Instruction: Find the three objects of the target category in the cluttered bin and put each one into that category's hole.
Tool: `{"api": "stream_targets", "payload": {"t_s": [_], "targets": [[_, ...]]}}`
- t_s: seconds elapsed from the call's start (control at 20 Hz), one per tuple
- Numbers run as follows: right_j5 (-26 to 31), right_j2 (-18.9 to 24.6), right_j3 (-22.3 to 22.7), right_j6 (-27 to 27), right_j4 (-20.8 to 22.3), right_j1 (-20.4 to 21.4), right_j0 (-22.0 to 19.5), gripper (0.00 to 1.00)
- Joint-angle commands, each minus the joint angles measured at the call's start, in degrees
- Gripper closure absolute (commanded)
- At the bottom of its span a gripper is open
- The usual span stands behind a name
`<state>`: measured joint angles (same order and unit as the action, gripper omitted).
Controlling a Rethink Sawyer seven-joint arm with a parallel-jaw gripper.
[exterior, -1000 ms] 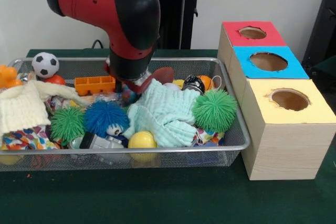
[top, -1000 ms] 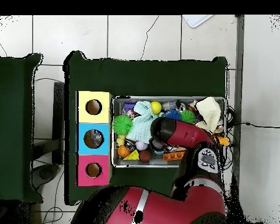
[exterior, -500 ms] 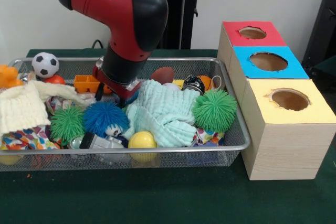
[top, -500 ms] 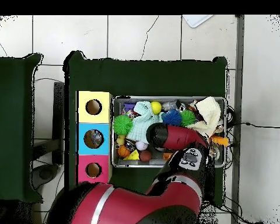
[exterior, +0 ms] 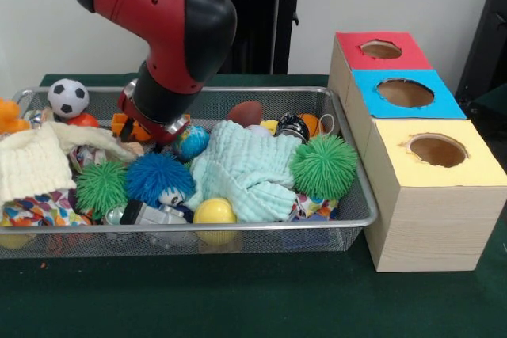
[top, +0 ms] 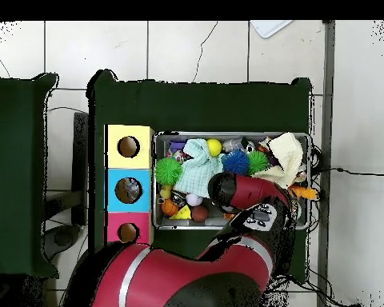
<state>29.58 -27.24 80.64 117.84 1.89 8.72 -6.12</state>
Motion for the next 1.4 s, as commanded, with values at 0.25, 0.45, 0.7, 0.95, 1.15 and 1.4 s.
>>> {"api": "stream_targets", "payload": {"t_s": [0.25,0.45,0.7,0.95,1.15,1.4], "targets": [[8.62,-0.8,-7.36,11.52,-3.49,-7.85,-1.99,0.0],[6.94,-2.27,-8.89,11.44,-2.87,-10.16,-2.1,0.0],[6.8,-2.66,-9.52,10.17,-2.32,-10.96,-1.75,0.0],[8.79,-3.88,-10.25,10.61,-2.48,-11.8,-1.25,1.0],[8.95,-4.17,-9.82,9.98,-2.47,-11.83,-1.11,1.0],[10.21,-4.79,-9.88,9.76,-2.81,-11.63,-0.71,1.0]]}}
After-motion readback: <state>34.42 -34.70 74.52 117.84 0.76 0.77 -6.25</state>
